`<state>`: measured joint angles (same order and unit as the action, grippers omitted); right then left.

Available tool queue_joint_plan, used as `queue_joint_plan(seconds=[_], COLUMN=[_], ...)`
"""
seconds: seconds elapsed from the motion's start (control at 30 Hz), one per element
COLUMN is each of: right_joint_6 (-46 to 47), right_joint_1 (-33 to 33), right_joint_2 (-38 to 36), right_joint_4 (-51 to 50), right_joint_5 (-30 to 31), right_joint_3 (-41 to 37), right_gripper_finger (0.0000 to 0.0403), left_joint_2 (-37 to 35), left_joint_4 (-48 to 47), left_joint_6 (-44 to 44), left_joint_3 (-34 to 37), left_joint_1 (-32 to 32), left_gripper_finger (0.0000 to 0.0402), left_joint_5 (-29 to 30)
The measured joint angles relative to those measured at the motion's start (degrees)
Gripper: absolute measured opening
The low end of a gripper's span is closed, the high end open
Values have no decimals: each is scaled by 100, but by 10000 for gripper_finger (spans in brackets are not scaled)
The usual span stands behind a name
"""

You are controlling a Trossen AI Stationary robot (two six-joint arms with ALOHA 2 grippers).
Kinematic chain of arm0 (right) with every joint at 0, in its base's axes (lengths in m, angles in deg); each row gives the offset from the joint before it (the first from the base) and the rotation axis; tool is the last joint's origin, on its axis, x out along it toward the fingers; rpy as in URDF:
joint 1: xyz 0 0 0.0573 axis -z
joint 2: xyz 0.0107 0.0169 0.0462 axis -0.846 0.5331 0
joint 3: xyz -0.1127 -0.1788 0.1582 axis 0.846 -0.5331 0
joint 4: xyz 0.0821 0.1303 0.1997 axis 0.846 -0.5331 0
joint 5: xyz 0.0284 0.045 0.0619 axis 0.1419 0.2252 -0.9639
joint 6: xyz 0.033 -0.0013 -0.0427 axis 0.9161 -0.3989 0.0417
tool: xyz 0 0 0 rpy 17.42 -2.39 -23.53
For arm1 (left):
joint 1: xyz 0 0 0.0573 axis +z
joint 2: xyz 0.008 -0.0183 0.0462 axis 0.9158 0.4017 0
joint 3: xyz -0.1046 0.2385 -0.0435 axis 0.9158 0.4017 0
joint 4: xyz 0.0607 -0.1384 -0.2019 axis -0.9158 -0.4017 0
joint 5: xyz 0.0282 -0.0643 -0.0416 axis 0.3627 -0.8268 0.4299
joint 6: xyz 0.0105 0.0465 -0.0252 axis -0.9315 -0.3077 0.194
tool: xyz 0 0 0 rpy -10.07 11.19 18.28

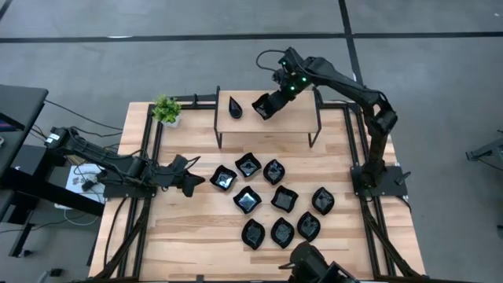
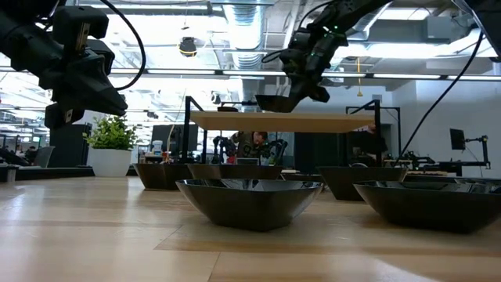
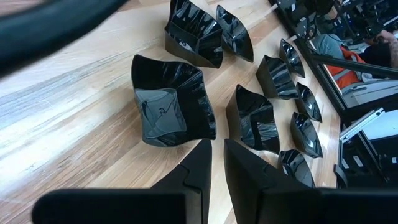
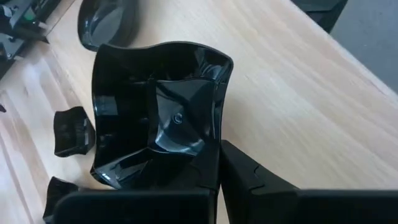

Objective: Pick & Place Mini shaped plates
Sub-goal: Put the distorted square plate on the shelf

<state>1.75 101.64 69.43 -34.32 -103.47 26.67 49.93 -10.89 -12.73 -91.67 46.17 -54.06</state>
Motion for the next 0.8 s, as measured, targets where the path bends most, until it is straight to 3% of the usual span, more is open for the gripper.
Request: queue_joint_plan(seconds=[0.8], right_joint_6=[-91], right_joint_1=[5], right_joint_2=[-2], right_joint_4=[92], right_joint_5=[48], right_joint_3=[2], right_gripper_finger=[2], left_joint_2=[1], left_joint_4=[42], left_joint_6=[2], left_joint_3=[0], left_joint_1=[0], left_gripper_finger=[44], left_joint_5=[0])
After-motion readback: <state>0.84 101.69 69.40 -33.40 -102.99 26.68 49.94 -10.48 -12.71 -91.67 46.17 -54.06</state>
